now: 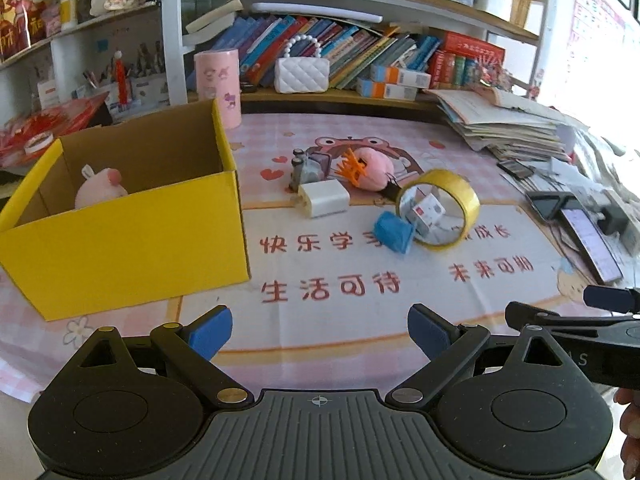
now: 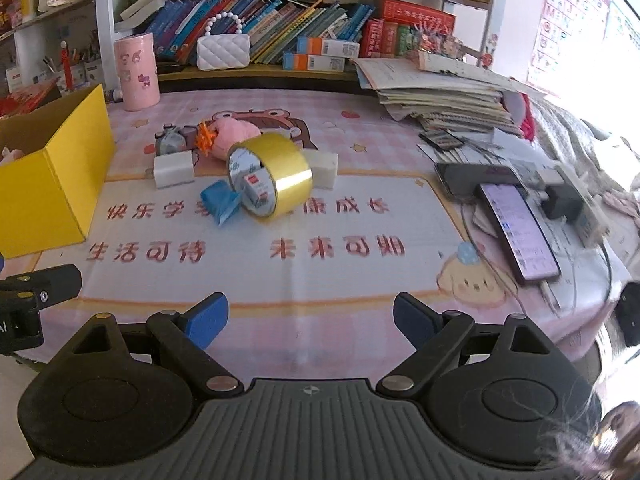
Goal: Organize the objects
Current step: 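Withdraw both tools from the box back toward the remaining items, then grasp the blue cloth item with left tool while right tool grasps the yellow tape roll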
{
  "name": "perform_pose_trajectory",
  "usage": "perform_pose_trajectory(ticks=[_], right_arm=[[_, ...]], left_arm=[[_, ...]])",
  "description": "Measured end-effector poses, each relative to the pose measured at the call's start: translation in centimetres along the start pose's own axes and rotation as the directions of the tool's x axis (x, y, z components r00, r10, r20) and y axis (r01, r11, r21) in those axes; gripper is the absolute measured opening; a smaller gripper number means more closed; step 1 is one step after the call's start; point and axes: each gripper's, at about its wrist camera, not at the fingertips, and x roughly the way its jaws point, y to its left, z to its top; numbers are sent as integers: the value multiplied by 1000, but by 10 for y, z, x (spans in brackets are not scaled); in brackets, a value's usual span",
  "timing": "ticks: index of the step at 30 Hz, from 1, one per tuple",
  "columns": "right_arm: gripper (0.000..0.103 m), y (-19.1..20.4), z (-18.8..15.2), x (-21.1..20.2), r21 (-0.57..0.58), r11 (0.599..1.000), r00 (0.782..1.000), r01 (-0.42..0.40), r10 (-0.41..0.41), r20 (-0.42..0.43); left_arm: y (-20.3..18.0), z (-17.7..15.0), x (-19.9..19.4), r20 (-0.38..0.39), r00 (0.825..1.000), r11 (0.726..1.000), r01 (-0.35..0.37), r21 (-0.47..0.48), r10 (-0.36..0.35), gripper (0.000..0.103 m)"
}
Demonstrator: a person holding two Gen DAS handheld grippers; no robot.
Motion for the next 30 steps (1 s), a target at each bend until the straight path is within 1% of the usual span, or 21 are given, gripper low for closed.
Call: perform_pose_trajectory(ticks=[12,15,18,20,24,25,27,28,30], right_arm=[[88,-18,46,59,-73,996,998,-57,58,17],[86,-18,54,71,-108,992,997,-70,74,31],[79,-17,63,83,-148,986,996,-77,84,43],[71,-16,68,93,-167,982,995,-83,91,43],[65,-11,78,111,-208,972,992,-109,121,45],[59,-9,79,115,-221,968,991,-115,128,46],[44,-7,82,121,-238,962,987,-137,152,43],[35,-9,84,123,-229,962,985,-150,165,46],[34,-15,89,125,-185,968,982,-168,180,53]], left_arm=[[-16,26,37,-16,998,996,-65,-54,64,96],[-19,30,44,-25,997,995,-80,-61,79,96],[-23,34,51,-37,995,994,-93,-60,91,96],[-25,36,55,-43,994,993,-99,-58,97,96],[-27,40,60,-54,994,994,-100,-53,97,96],[-28,41,61,-56,994,994,-98,-53,95,96],[-29,43,63,-59,994,994,-95,-51,92,96],[-29,44,64,-58,994,995,-92,-50,89,96],[-32,46,67,-58,995,995,-86,-43,83,96]])
